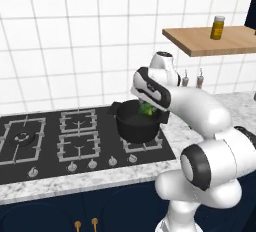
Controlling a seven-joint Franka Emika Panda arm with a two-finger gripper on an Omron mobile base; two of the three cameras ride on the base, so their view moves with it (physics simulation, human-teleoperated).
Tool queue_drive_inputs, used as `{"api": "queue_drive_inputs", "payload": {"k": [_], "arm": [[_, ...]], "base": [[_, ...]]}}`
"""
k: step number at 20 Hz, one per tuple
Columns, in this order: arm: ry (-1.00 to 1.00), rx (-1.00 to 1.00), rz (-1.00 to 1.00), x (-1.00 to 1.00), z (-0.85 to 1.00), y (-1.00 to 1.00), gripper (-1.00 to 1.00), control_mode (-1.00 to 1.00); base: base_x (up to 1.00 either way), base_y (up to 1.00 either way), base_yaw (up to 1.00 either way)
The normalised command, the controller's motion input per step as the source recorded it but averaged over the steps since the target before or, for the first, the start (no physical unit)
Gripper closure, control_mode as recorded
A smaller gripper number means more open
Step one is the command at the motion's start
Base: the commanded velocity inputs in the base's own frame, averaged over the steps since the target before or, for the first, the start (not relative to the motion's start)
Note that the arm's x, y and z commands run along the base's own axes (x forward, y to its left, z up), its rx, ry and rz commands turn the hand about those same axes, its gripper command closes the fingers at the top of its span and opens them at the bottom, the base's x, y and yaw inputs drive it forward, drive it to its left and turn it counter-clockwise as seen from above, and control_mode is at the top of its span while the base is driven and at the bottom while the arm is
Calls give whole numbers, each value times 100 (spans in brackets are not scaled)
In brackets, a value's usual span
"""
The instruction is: Put the broccoli and broccoli in the pot. Retrieve the spatula and lightly stir the vegetables in the pot.
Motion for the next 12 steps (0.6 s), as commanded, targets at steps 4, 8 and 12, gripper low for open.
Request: {"api": "queue_drive_inputs", "payload": {"k": [4,8,12], "arm": [[0,-7,-1,42,-58,3,100,-100],[0,-1,-2,9,-14,0,100,-100],[0,0,0,0,8,0,-100,-100]], "base": [[0,0,0],[0,0,0],[0,0,0]]}}
